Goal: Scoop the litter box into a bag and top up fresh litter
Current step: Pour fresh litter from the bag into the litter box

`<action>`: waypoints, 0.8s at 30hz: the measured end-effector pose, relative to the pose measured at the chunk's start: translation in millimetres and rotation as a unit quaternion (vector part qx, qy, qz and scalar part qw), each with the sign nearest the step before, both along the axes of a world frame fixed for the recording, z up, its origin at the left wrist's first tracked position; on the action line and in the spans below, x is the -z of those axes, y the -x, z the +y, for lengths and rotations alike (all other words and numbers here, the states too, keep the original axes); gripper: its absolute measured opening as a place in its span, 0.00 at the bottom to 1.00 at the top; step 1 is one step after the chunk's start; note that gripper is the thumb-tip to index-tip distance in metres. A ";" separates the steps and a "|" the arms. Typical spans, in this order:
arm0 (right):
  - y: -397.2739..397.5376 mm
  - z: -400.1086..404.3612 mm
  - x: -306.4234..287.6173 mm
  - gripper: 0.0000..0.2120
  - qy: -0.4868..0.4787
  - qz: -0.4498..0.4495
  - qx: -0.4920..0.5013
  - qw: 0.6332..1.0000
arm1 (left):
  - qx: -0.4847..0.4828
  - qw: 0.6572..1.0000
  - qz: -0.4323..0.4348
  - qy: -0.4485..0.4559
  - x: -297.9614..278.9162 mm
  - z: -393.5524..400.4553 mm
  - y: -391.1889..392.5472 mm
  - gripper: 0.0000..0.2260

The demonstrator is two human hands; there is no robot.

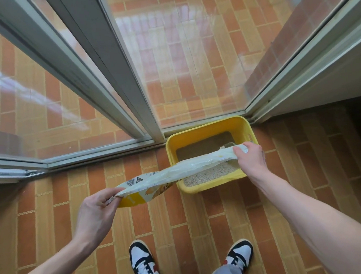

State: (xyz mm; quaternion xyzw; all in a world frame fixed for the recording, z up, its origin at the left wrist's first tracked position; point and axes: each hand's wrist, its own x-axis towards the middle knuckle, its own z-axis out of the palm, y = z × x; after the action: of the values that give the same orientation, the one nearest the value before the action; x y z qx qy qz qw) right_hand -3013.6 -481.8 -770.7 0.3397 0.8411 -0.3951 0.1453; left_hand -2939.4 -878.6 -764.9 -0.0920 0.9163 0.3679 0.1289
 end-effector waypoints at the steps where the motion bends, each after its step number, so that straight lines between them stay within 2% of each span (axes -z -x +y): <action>1: -1.8 3.4 0.2 0.17 -0.006 -0.003 -0.001 1.000 | 0.004 1.000 -0.002 0.002 -0.3 3.1 0.5 0.10; 7: -14.2 19.0 3.6 0.23 -0.008 -0.027 0.024 0.999 | 0.015 1.000 -0.013 0.000 -2.3 21.3 -1.0 0.12; 12: -23.6 31.3 7.7 0.20 -0.006 -0.032 0.054 0.998 | 0.006 1.000 -0.018 0.006 0.7 34.1 1.1 0.11; 15: -21.6 35.3 6.4 0.22 -0.008 -0.032 0.058 0.998 | 0.011 1.000 -0.019 0.016 -0.2 40.6 4.1 0.10; 24: 4.0 22.0 0.3 0.23 -0.012 0.046 0.062 0.997 | -0.010 0.999 -0.015 -0.027 -5.3 36.8 8.0 0.12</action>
State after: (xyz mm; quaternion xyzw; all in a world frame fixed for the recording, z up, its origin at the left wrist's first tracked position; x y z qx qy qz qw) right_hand -3017.6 -459.8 -771.0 0.3744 0.8288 -0.4086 0.0777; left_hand -2947.3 -841.8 -759.6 -0.1035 0.9031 0.3921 0.1413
